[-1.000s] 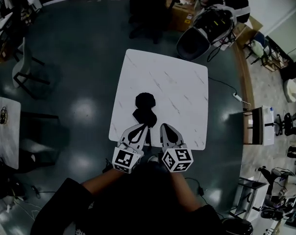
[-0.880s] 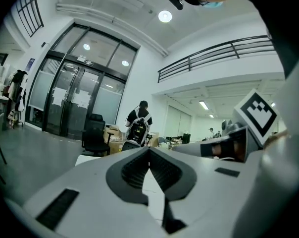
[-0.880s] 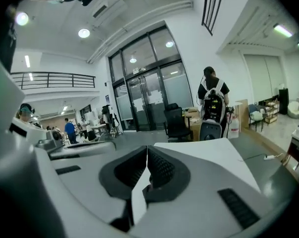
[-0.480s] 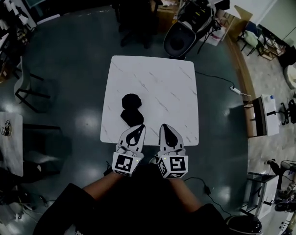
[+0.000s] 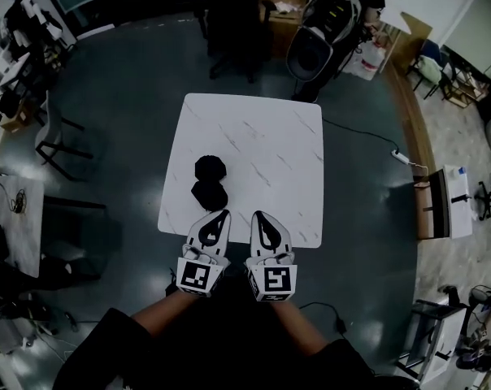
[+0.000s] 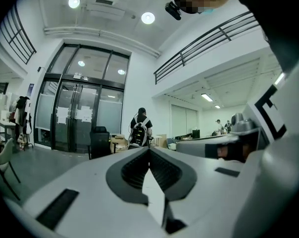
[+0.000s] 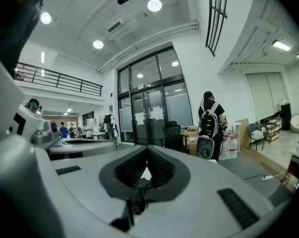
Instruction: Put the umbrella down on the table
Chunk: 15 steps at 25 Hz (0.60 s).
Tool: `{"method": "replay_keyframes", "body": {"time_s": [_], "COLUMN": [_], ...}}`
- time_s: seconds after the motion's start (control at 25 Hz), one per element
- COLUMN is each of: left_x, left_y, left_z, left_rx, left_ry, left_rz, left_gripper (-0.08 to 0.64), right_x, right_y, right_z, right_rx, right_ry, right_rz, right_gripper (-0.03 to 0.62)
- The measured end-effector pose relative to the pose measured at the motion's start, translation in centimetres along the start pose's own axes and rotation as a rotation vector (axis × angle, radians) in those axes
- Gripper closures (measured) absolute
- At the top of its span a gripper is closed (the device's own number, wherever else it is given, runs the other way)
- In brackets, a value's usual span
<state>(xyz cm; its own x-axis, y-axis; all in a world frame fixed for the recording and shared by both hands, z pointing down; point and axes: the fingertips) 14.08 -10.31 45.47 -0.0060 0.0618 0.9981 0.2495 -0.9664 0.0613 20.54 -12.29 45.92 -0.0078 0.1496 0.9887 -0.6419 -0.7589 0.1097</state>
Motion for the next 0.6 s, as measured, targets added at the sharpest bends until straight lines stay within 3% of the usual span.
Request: {"method": "replay_keyframes", "body": {"time_s": [0.12, 0.36, 0.6], "left_x": [1.1, 0.5, 0.8], "left_y": [0.3, -0.2, -1.2], "left_z": [1.1, 0.4, 0.4], "left_rx": [-0.017, -0.093, -0.054], "left_ry": [0.033, 0.022, 0.055], "left_rz": [-0.022, -0.036, -0.008], "left_gripper": [0.554, 0.554, 0.554], "right_x": [0.8, 1.0, 1.0], "right_y": [0.0, 0.5, 0.8], "right_z": [0.5, -1.1, -3.2], "right_rx": [-0.010, -0.092, -0.118], "right_ry": [0.009, -0.022, -0.090], "right_rz": [-0.009, -0.006, -0.009], "right_gripper": [0.575, 0.575, 0.575]}}
Point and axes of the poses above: the fingertips, and each gripper's own axes: y forward along the fingers, z to its right, x out of its underside, and after that the axes turned 1 degree about -x, right-handed
